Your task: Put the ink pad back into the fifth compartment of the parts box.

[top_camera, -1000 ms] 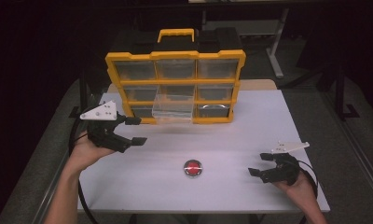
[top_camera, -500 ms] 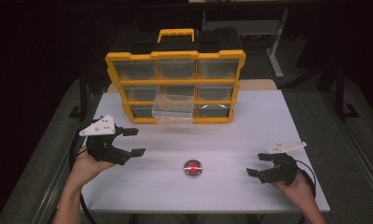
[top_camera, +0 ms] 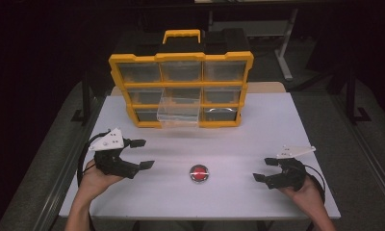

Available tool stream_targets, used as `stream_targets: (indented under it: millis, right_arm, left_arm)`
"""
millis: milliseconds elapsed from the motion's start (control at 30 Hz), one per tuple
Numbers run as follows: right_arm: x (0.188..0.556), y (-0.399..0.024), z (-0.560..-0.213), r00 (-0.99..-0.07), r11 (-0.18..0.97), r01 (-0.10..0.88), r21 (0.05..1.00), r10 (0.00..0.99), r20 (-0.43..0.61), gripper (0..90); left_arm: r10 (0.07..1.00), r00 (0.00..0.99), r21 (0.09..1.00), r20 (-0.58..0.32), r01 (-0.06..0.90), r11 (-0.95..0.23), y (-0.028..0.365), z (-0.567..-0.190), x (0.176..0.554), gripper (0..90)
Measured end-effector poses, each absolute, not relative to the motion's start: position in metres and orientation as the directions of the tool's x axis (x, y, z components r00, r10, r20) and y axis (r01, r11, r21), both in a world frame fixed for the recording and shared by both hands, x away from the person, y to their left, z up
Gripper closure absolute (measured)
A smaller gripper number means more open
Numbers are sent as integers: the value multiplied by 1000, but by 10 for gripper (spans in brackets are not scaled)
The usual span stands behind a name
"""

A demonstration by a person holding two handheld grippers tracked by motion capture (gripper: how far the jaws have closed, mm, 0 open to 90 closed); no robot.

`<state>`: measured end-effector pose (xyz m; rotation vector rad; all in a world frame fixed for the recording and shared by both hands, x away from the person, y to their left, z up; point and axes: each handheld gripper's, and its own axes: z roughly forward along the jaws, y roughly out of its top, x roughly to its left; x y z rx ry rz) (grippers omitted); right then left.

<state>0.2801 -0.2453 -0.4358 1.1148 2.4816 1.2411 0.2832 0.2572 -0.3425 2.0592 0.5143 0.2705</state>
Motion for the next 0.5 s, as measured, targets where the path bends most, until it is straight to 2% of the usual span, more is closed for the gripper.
stream_targets:
  millis: [500]
  right_arm:
    - [280,-229,-431,-742,415,528,741,650,165,185]
  left_arm:
    - [476,879,852,-37,277,-445,259,-364,276,239]
